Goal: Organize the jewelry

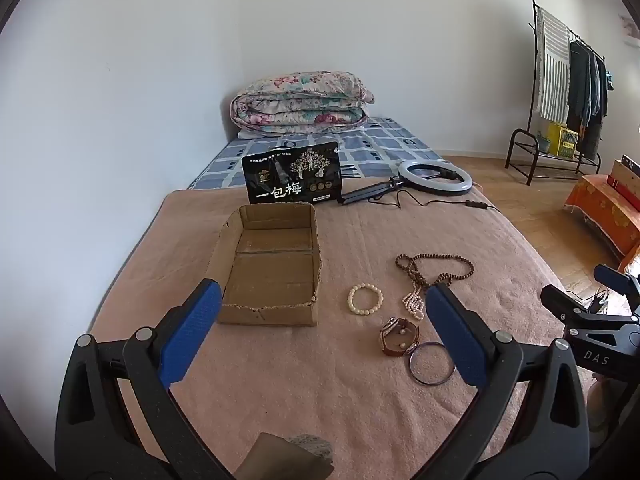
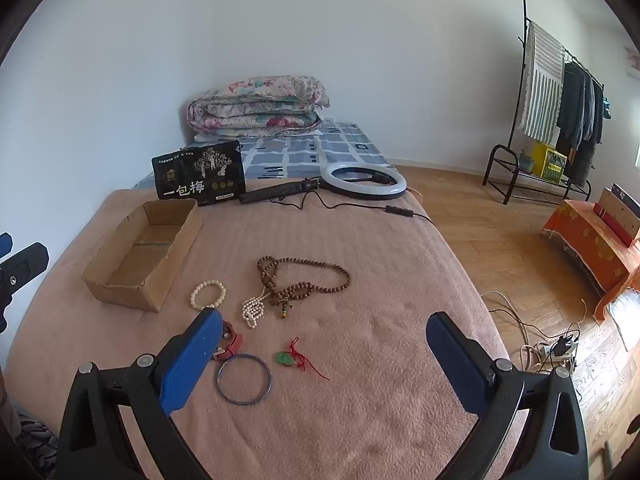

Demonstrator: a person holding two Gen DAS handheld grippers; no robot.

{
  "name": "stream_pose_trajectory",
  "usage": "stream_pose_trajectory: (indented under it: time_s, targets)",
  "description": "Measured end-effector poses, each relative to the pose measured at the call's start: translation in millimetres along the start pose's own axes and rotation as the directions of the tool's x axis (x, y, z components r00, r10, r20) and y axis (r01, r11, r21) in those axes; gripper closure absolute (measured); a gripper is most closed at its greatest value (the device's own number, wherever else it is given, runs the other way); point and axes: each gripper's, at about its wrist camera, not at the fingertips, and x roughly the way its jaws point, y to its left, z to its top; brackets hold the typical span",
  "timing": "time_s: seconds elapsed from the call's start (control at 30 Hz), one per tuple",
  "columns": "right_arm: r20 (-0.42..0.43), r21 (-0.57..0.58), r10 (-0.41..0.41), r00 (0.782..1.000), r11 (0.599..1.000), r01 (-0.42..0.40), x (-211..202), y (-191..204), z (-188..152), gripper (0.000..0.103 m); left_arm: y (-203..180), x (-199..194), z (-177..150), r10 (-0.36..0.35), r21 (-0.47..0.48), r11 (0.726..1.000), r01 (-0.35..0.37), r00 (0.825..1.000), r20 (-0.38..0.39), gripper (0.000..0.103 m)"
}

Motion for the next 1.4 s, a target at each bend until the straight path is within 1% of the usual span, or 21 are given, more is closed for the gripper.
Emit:
stream_pose_trajectory:
  time_s: [0.5, 0.57, 0.93, 1.4]
  targets:
    - [-0.001, 0.006, 0.003, 1.0, 1.0, -0.003, 0.0, 2.1, 0.9, 0.0, 1.9, -0.1, 0.3, -0.008, -0.012, 1.0, 0.008, 1.0, 0.01, 0.0]
    - [0.0, 0.006, 0.003, 1.0, 1.0, -0.003, 0.6, 1.8, 1.4, 0.0, 6.7, -0.1, 2.2, -0.011, -0.012, 1.0, 0.011, 1.0, 0.009, 0.0]
    - [-0.001, 0.01, 0.002, 1.0, 1.0, -0.002, 3.8, -1.0, 0.8, 0.0, 0.6, 1.6, -0.9, -0.004, -0.014, 1.0, 0.004, 1.0, 0.012, 0.0]
    - [-0.001, 0.013, 0.001, 1.0, 1.0, -0.001, -0.2, 0.6, 2.8, 0.0, 4.5, -4.2, 4.9, -0.002, -0.023, 1.0, 0.002, 1.0, 0.021, 0.0]
